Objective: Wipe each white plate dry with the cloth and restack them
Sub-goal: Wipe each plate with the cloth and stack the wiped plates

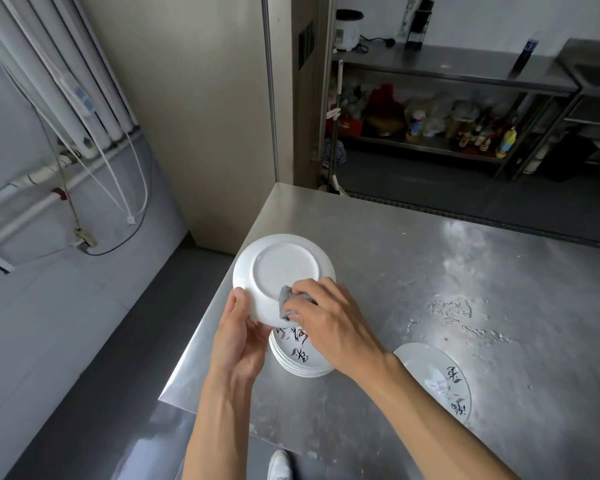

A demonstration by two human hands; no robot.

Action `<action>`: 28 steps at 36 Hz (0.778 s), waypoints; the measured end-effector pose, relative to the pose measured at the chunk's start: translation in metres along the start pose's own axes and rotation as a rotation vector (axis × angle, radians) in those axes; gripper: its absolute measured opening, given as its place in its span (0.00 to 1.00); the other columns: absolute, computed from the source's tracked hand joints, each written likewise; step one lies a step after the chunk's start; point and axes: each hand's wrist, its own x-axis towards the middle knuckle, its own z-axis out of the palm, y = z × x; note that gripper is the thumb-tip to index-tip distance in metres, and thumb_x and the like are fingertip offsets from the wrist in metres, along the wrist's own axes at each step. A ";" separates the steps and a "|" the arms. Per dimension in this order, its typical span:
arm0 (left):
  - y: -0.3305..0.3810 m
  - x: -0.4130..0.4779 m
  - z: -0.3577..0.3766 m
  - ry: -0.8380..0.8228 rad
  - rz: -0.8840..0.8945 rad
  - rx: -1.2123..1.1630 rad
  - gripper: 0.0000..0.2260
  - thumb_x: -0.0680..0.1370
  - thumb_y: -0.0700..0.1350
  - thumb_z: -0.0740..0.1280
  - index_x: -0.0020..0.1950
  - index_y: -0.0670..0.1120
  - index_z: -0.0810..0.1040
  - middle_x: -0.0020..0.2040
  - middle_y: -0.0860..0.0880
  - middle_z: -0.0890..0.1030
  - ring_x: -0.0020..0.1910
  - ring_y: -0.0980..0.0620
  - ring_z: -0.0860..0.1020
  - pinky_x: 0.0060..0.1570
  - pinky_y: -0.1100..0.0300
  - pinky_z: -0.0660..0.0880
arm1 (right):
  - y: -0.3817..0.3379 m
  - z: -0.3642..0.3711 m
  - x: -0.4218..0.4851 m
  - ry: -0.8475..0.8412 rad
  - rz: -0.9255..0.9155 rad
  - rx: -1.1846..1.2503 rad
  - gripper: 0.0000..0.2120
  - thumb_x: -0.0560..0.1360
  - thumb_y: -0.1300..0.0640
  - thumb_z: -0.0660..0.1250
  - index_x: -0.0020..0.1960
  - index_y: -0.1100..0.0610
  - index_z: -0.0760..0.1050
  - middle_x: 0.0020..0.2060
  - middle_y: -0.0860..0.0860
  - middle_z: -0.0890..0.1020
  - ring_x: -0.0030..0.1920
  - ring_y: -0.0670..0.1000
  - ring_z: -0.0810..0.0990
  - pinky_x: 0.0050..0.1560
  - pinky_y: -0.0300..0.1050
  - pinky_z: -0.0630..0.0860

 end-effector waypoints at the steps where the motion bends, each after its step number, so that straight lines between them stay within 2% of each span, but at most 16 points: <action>1: 0.000 0.000 0.000 0.008 -0.003 0.002 0.13 0.88 0.48 0.61 0.67 0.43 0.79 0.62 0.42 0.85 0.56 0.46 0.86 0.48 0.55 0.84 | 0.002 -0.001 -0.002 0.017 0.015 0.011 0.08 0.73 0.63 0.73 0.49 0.52 0.81 0.53 0.48 0.79 0.46 0.54 0.75 0.45 0.53 0.75; 6: 0.003 0.001 0.003 0.014 -0.018 -0.018 0.15 0.87 0.49 0.62 0.70 0.44 0.78 0.63 0.43 0.85 0.57 0.48 0.86 0.49 0.56 0.85 | 0.010 -0.001 -0.009 0.101 0.070 0.046 0.06 0.74 0.65 0.73 0.50 0.56 0.83 0.53 0.53 0.80 0.47 0.57 0.78 0.47 0.54 0.78; 10: 0.004 0.002 0.004 0.020 -0.025 -0.027 0.16 0.86 0.49 0.63 0.71 0.43 0.78 0.65 0.43 0.84 0.57 0.48 0.85 0.51 0.55 0.85 | 0.016 0.002 -0.012 0.112 0.132 0.084 0.06 0.75 0.65 0.72 0.52 0.59 0.82 0.54 0.55 0.78 0.49 0.56 0.78 0.48 0.51 0.79; 12: 0.004 0.003 0.003 0.005 -0.025 -0.027 0.16 0.86 0.48 0.64 0.70 0.44 0.79 0.64 0.44 0.85 0.56 0.50 0.86 0.50 0.56 0.85 | 0.019 0.002 -0.012 0.094 0.201 0.132 0.05 0.79 0.61 0.68 0.54 0.56 0.81 0.56 0.51 0.75 0.51 0.48 0.76 0.47 0.44 0.79; 14: 0.004 0.003 0.002 -0.024 -0.025 0.008 0.16 0.86 0.49 0.63 0.70 0.44 0.79 0.63 0.45 0.85 0.55 0.50 0.86 0.48 0.57 0.84 | 0.023 -0.002 -0.010 0.092 0.252 0.182 0.07 0.80 0.55 0.63 0.55 0.51 0.79 0.55 0.44 0.70 0.52 0.41 0.73 0.43 0.34 0.75; 17: 0.005 0.000 0.000 -0.090 -0.015 0.120 0.16 0.87 0.50 0.62 0.70 0.46 0.80 0.63 0.46 0.85 0.57 0.50 0.85 0.51 0.56 0.84 | 0.030 -0.006 -0.002 0.129 0.329 0.175 0.08 0.79 0.63 0.67 0.54 0.52 0.78 0.53 0.45 0.69 0.48 0.48 0.74 0.46 0.27 0.68; 20: 0.004 -0.004 0.001 -0.151 -0.033 0.268 0.16 0.83 0.54 0.65 0.66 0.51 0.83 0.65 0.46 0.84 0.58 0.50 0.83 0.56 0.54 0.83 | 0.037 -0.014 0.011 0.186 0.421 0.160 0.08 0.78 0.65 0.68 0.53 0.55 0.81 0.52 0.49 0.72 0.46 0.49 0.77 0.50 0.32 0.70; 23: 0.003 -0.008 0.003 -0.186 -0.040 0.379 0.18 0.79 0.57 0.69 0.67 0.52 0.83 0.63 0.45 0.84 0.57 0.49 0.81 0.55 0.52 0.81 | 0.038 -0.023 0.026 0.197 0.445 0.183 0.07 0.80 0.64 0.67 0.53 0.56 0.81 0.51 0.51 0.75 0.47 0.47 0.76 0.51 0.37 0.72; 25: 0.003 -0.009 0.005 -0.232 -0.035 0.441 0.21 0.78 0.59 0.71 0.69 0.53 0.81 0.64 0.45 0.84 0.57 0.49 0.82 0.53 0.52 0.82 | 0.036 -0.029 0.037 0.196 0.431 0.206 0.07 0.80 0.63 0.66 0.53 0.56 0.82 0.51 0.51 0.76 0.48 0.49 0.77 0.52 0.39 0.73; 28: 0.002 -0.013 0.010 -0.300 -0.035 0.562 0.21 0.79 0.60 0.69 0.70 0.54 0.80 0.61 0.46 0.85 0.53 0.49 0.83 0.51 0.52 0.82 | 0.027 -0.035 0.050 0.137 0.327 0.251 0.07 0.80 0.62 0.67 0.54 0.57 0.82 0.52 0.51 0.79 0.51 0.51 0.79 0.55 0.44 0.75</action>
